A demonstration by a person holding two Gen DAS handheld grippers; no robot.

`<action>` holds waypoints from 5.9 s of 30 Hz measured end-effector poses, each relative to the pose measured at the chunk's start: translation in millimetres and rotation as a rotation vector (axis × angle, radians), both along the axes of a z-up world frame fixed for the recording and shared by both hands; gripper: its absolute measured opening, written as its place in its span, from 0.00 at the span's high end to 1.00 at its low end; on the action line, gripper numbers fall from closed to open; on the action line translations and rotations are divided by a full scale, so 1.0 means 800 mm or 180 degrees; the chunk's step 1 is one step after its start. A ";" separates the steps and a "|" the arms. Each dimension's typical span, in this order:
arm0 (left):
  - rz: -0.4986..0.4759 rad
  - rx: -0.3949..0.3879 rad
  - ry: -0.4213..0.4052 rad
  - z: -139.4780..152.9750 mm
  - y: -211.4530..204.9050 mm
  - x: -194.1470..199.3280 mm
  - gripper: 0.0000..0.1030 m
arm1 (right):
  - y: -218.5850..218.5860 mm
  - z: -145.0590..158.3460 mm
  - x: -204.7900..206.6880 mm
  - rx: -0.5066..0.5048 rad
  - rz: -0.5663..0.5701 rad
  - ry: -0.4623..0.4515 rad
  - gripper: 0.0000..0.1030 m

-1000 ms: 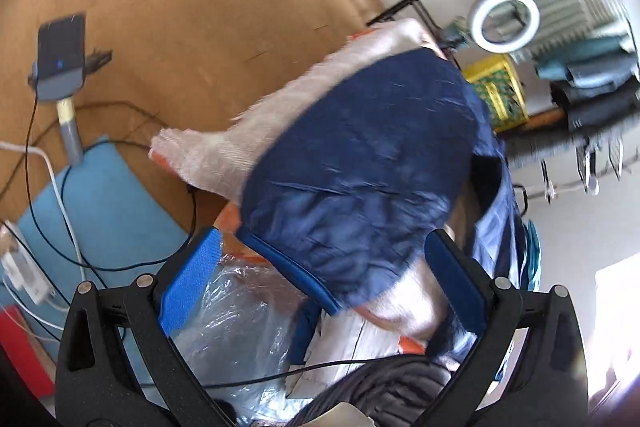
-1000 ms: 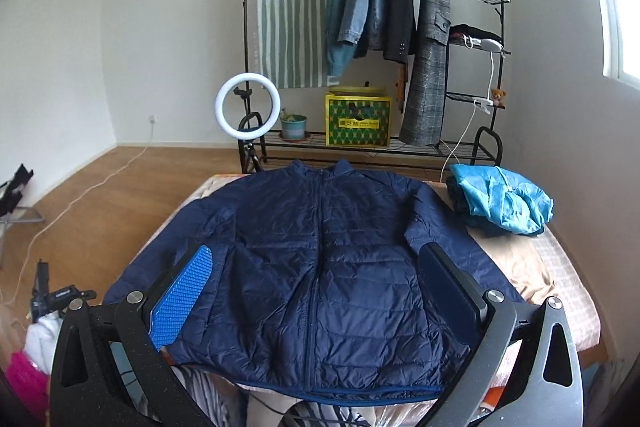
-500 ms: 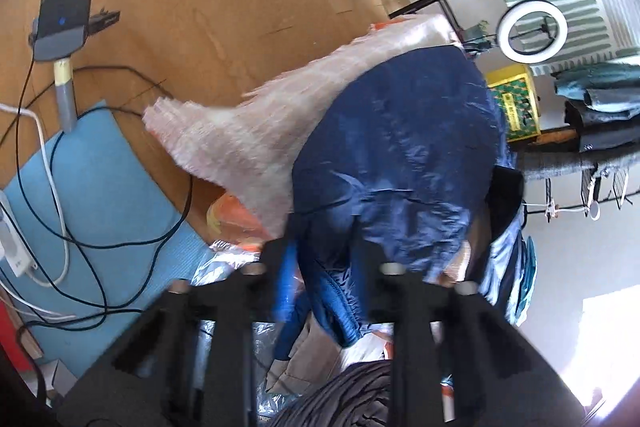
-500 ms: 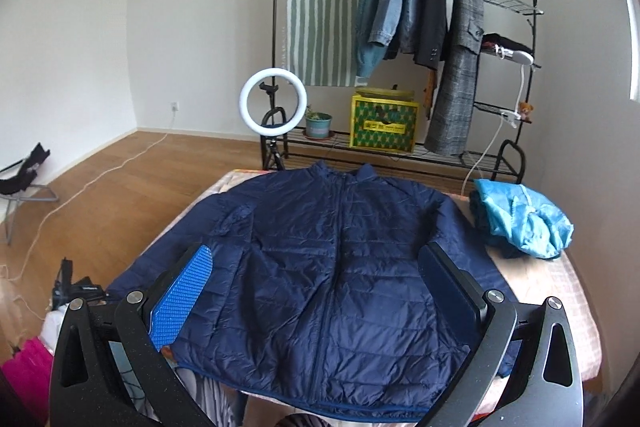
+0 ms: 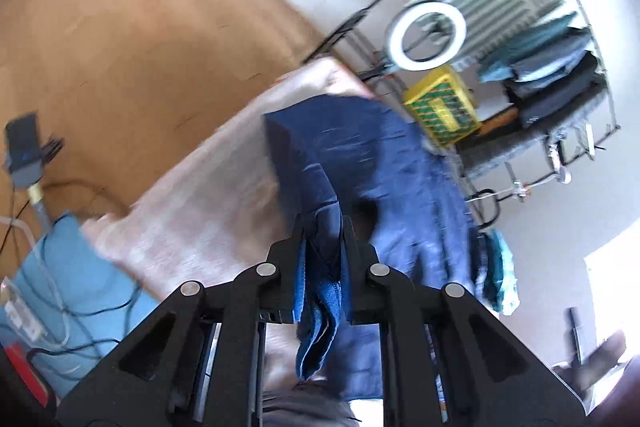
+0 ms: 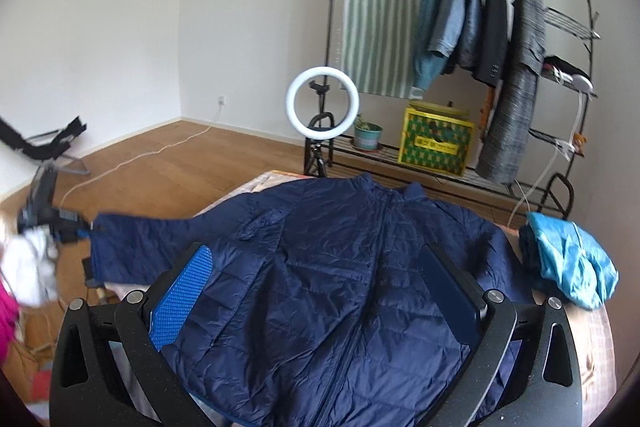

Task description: Fold large clothes

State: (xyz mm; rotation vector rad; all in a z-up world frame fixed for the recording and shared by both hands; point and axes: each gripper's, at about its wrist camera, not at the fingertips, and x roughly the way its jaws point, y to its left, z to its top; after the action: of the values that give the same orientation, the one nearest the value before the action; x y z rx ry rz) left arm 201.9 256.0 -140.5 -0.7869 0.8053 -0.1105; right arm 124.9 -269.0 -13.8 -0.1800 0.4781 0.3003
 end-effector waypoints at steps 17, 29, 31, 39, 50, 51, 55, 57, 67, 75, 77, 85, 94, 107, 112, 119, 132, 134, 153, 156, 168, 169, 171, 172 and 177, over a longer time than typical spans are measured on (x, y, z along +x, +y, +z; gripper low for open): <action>-0.1386 0.0301 0.0047 0.023 -0.327 0.175 0.88 | -0.004 -0.093 0.067 0.0014 0.0463 0.0517 0.06; -0.1492 0.0127 0.0220 -0.021 -0.324 0.191 0.54 | -0.016 -0.171 0.146 0.0749 0.0447 0.1532 0.18; -0.1312 0.0166 0.0127 -0.008 -0.300 0.186 0.54 | -0.011 -0.189 0.165 0.0823 0.0367 0.1726 0.18; -0.0333 0.0510 -0.0134 0.000 -0.165 0.158 0.54 | 0.001 -0.239 0.233 0.1203 0.0095 0.2489 0.22; -0.0409 0.0943 -0.0155 -0.006 -0.161 0.149 0.54 | -0.006 -0.205 0.298 0.0867 0.0133 0.2181 0.95; -0.0429 0.0959 -0.0146 -0.007 -0.167 0.149 0.54 | -0.019 -0.192 0.307 0.0812 0.0066 0.2065 0.95; -0.0512 0.0944 -0.0044 -0.017 -0.177 0.153 0.54 | -0.064 -0.168 0.335 0.0587 -0.0216 0.1731 0.95; -0.0556 0.0957 0.0012 -0.024 -0.188 0.158 0.54 | -0.088 -0.164 0.348 0.0345 -0.0412 0.1553 0.95; -0.0792 0.1166 0.0306 -0.059 -0.243 0.175 0.54 | -0.169 -0.191 0.407 0.0080 -0.1001 0.1367 0.95; -0.0798 0.1186 0.0285 -0.056 -0.255 0.179 0.54 | -0.177 -0.234 0.440 0.0117 -0.1024 0.1549 0.95; -0.0790 0.1202 0.0285 -0.055 -0.257 0.177 0.54 | -0.178 -0.240 0.445 0.0103 -0.1033 0.1569 0.95; -0.0756 0.1229 0.0197 -0.042 -0.258 0.172 0.54 | -0.181 -0.251 0.450 -0.0068 -0.1136 0.1708 0.75; -0.0819 0.1269 0.0063 -0.019 -0.274 0.145 0.54 | -0.220 -0.172 0.337 0.0434 -0.1068 0.1316 0.69; -0.1175 0.1195 -0.0051 -0.026 -0.332 0.080 0.54 | -0.386 -0.129 0.100 0.0659 -0.1704 0.1233 0.53; -0.1254 0.1144 -0.0057 -0.023 -0.347 0.054 0.54 | -0.460 -0.132 0.028 0.0939 -0.2072 0.1286 0.53; -0.1398 0.1154 -0.0145 -0.008 -0.372 0.038 0.54 | -0.543 -0.165 -0.031 0.1340 -0.2452 0.1424 0.53; -0.1465 0.1159 -0.0097 -0.012 -0.385 0.036 0.54 | -0.591 -0.236 -0.060 0.1980 -0.2629 0.1736 0.53; -0.1488 0.1154 -0.0098 -0.012 -0.389 0.035 0.54 | -0.589 -0.242 -0.060 0.1961 -0.2609 0.1801 0.53; -0.1534 0.1086 -0.0095 -0.012 -0.378 0.053 0.54 | -0.439 -0.070 -0.001 0.1613 -0.1792 0.1079 0.95; -0.1503 0.1062 -0.0076 -0.014 -0.371 0.058 0.54 | -0.383 -0.047 0.038 0.1635 -0.1449 0.0988 0.95; -0.1278 0.1003 0.0009 -0.015 -0.331 0.080 0.54 | -0.156 -0.109 0.224 0.1505 -0.0412 0.1358 0.95; -0.1264 0.1004 0.0020 -0.015 -0.329 0.083 0.54 | -0.144 -0.119 0.235 0.1511 -0.0354 0.1416 0.95; -0.1240 0.0990 0.0046 -0.017 -0.326 0.089 0.54 | -0.121 -0.144 0.259 0.1471 -0.0279 0.1527 0.95; -0.1233 0.0970 0.0058 -0.018 -0.326 0.092 0.54 | -0.114 -0.154 0.267 0.1426 -0.0257 0.1562 0.95; -0.1309 0.0825 0.0137 -0.025 -0.340 0.111 0.54 | -0.097 -0.189 0.285 0.1282 -0.0181 0.1799 0.88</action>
State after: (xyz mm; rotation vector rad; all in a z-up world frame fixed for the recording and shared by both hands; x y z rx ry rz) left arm 290.6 -16.4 -160.2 -0.3728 0.9923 -0.3493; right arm 353.0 -346.5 -165.3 0.3214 0.9663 0.3858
